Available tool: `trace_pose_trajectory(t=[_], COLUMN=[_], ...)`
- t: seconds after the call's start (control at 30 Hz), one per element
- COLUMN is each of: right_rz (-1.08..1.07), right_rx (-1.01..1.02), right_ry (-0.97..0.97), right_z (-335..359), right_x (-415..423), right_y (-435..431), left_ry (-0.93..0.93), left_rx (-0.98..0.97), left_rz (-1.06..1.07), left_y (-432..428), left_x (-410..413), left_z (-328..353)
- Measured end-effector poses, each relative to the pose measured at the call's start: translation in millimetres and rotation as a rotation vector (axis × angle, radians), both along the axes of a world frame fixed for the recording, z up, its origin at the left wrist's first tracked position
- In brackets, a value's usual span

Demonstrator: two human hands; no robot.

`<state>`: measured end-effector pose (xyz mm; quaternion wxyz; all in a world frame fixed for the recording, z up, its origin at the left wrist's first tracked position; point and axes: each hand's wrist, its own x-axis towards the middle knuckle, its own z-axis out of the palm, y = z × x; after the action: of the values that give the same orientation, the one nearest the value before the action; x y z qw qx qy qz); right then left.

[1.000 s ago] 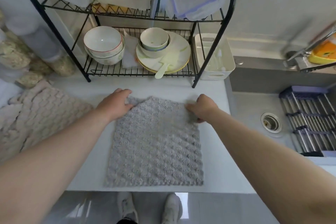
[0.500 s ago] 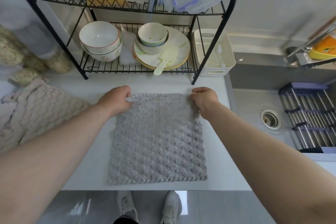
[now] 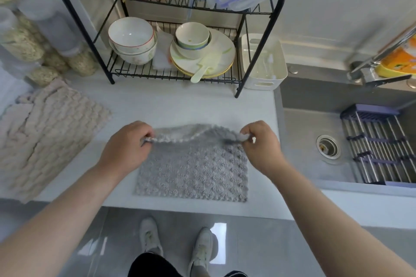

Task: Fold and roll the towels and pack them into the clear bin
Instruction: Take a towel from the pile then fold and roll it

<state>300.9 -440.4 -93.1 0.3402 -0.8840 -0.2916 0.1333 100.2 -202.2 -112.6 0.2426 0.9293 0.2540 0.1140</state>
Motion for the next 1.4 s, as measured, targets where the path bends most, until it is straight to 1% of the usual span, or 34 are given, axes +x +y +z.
trace_pose_trajectory(t=[0.07, 0.13, 0.2, 0.3, 0.4, 0.47, 0.53, 0.63, 0.7, 0.73, 0.77, 0.8, 0.83, 0.87, 0.9, 0.93, 0.97, 1.03, 1.07, 1.13, 1.17, 1.23, 1.4], right_rz=[0.102, 0.211, 0.28, 0.361, 0.391, 0.406, 0.431, 0.449, 0.434, 0.405, 0.33, 0.208, 0.043, -0.129, -0.291, -0.424, -0.521, -0.616, -0.615, -0.579, -0.562, -0.544, -0.537], right_rx=[0.014, -0.075, -0.188, -0.263, -0.327, -0.356, -0.366, -0.385, -0.369, -0.335, -0.284, -0.224, -0.181, -0.158, -0.129, -0.068, -0.023, -0.038, -0.089, -0.153, -0.15, -0.124, -0.03], right_ry=[-0.058, -0.088, -0.091, -0.092, -0.064, -0.071, -0.095, -0.113, -0.136, -0.175, -0.2, -0.172, -0.065, 0.12, 0.352, 0.547, 0.689, 0.82, 0.853, 0.944, 0.984, 0.98, 0.702], right_z=[-14, -29, -40, -48, -50, -50, -53, -56, -59, -59, -58, -53, -46, -42, -41, -40, -37, -36, -34, -30, -28, -29, -15], right_x=[-17, -31, -43, -51, -50, -50, -50, -54, -57, -60, -64, -67, -68, -66, -61, -56, -51, -40, -36, -33, -31, -26, -3], right_y=[-22, -38, -51, -62, -66, -67, -68, -69, -73, -75, -77, -76, -72, -66, -59, -51, -43, -33, -29, -21, -19, -19, -35], left_ry=[0.041, 0.093, 0.164, 0.248, 0.295, 0.289, 0.276, 0.305, 0.294, 0.268, 0.245, 0.215, 0.179, 0.165, 0.202, 0.305, 0.433, 0.635, 0.68, 0.694, 0.688, 0.692, 0.64], left_rx=[0.092, 0.169, 0.167, 0.145, 0.135, 0.17, 0.214, 0.215, 0.22, 0.221, 0.212, 0.2, 0.177, 0.138, 0.087, 0.02, -0.03, -0.043, -0.038, -0.023, -0.012, -0.004, -0.029], left_rz=[-0.063, -0.137, -0.165, -0.163, -0.173, -0.213, -0.258, -0.288, -0.295, -0.289, -0.279, -0.276, -0.264, -0.248, -0.235, -0.235, -0.246, -0.273, -0.269, -0.238, -0.23, -0.227, -0.295], left_y=[-13, -22, -28, -31, -33, -34, -36, -39, -41, -43, -45, -47, -51, -54, -58, -62, -67, -77, -80, -82, -82, -84, -101], left_x=[-23, -43, -58, -72, -76, -77, -77, -76, -77, -78, -77, -72, -64, -51, -37, -22, -7, 13, 18, 20, 21, 26, 64], left_z=[-7, -18, -31, -42, -44, -42, -41, -40, -37, -34, -29, -25, -19, -13, -6, -2, -1, -8, -12, -20, -22, -25, -22])
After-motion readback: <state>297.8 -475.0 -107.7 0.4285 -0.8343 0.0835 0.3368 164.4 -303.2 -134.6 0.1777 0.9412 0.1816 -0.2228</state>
